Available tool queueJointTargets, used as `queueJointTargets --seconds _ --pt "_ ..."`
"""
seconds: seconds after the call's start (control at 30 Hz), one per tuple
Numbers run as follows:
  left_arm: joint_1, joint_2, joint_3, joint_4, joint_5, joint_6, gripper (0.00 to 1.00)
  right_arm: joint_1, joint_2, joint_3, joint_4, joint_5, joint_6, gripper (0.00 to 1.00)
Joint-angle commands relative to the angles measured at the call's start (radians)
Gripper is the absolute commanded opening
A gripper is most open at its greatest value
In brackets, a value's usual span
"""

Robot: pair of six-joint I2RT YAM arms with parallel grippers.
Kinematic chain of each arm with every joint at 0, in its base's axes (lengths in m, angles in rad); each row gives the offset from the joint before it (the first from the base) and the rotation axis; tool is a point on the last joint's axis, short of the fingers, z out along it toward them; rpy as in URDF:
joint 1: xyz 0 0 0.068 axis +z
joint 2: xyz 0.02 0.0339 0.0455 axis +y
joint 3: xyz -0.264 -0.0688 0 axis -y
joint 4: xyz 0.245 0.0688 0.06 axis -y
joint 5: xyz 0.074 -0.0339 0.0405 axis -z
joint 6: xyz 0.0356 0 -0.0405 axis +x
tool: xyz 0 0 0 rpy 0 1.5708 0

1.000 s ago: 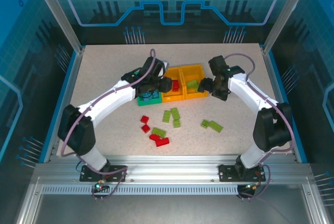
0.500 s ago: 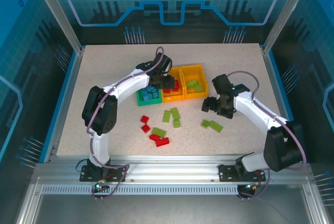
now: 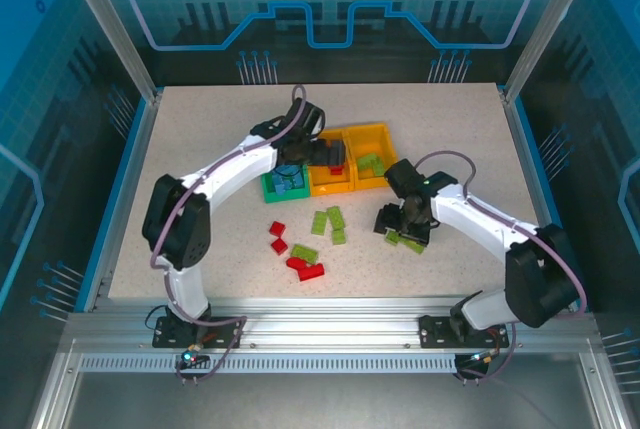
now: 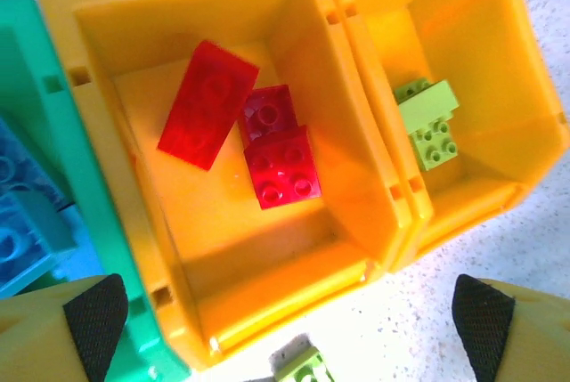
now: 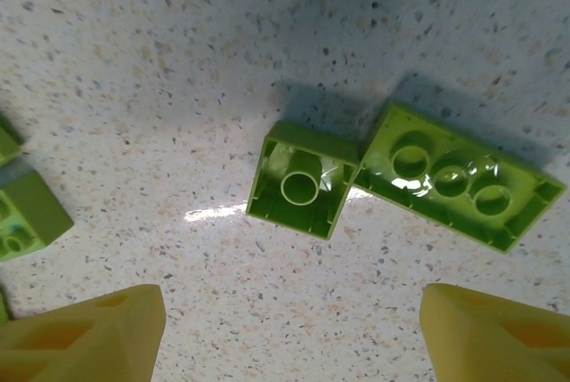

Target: Sort the legos into containers by color

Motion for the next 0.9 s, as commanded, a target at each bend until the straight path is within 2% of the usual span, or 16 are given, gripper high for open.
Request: queueJointTargets --seconds 0.0,0.57,0.7,0.87 --pt "-0.002 -0.113 -0.065 0.043 -0.052 0.016 0.99 0.026 0.047 0.025 -0.016 0.004 0.043 0.75" --pt "0.079 -0.398 -0.444 0.073 -0.123 -0.011 0.99 0.045 0.24 0.103 0.003 0.035 0.035 0.72" --pt "0.092 -0.422 -0.491 0.063 -0.129 -0.016 0.99 0.047 0.272 0.128 -0.003 0.034 0.026 0.69" --pt "0.109 -0.447 -0.529 0.063 -0.133 -0.021 0.99 0.05 0.286 0.15 -0.018 0.048 0.016 0.59"
